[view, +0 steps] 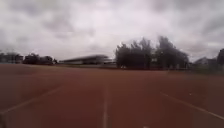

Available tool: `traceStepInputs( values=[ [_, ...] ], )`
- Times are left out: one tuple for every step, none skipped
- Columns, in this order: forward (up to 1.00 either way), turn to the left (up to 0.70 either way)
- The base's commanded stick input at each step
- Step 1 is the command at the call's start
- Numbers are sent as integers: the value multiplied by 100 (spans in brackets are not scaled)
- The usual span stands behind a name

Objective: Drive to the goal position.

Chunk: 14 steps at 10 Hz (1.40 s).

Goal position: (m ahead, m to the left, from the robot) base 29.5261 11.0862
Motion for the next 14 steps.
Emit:
traceStepInputs(
  values=[
    [70,0],
    [70,0],
    [70,0],
    [70,0],
    [70,0],
    [70,0],
    [70,0],
    [70,0],
    [70,0],
    [70,0],
    [70,0],
    [70,0],
    [70,0],
    [70,0]
  ],
)
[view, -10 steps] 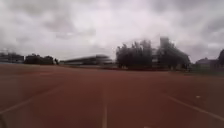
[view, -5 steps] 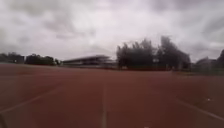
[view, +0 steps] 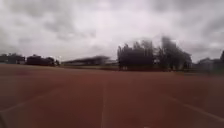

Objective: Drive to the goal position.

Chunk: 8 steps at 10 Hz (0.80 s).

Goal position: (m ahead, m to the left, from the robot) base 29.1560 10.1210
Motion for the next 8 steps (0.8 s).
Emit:
traceStepInputs(
  values=[
    [70,0],
    [70,0],
    [70,0],
    [70,0],
    [70,0],
    [70,0],
    [70,0],
    [70,0]
  ],
)
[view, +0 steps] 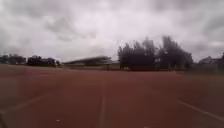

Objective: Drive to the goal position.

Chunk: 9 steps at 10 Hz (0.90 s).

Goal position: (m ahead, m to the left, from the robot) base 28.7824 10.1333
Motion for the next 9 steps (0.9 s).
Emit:
traceStepInputs(
  values=[
    [70,0],
    [70,0],
    [70,0],
    [70,0],
    [70,0],
    [70,0],
    [70,0],
    [70,0],
    [70,0]
  ],
)
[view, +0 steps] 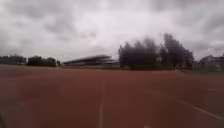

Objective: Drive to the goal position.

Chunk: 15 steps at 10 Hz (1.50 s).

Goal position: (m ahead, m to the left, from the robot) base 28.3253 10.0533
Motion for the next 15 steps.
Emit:
traceStepInputs(
  values=[
    [70,0],
    [70,0],
    [70,0],
    [70,0],
    [70,0],
    [70,0],
    [70,0],
    [70,0],
    [70,0],
    [70,0],
    [70,0],
    [70,0],
    [70,0],
    [70,0],
    [70,0]
  ],
)
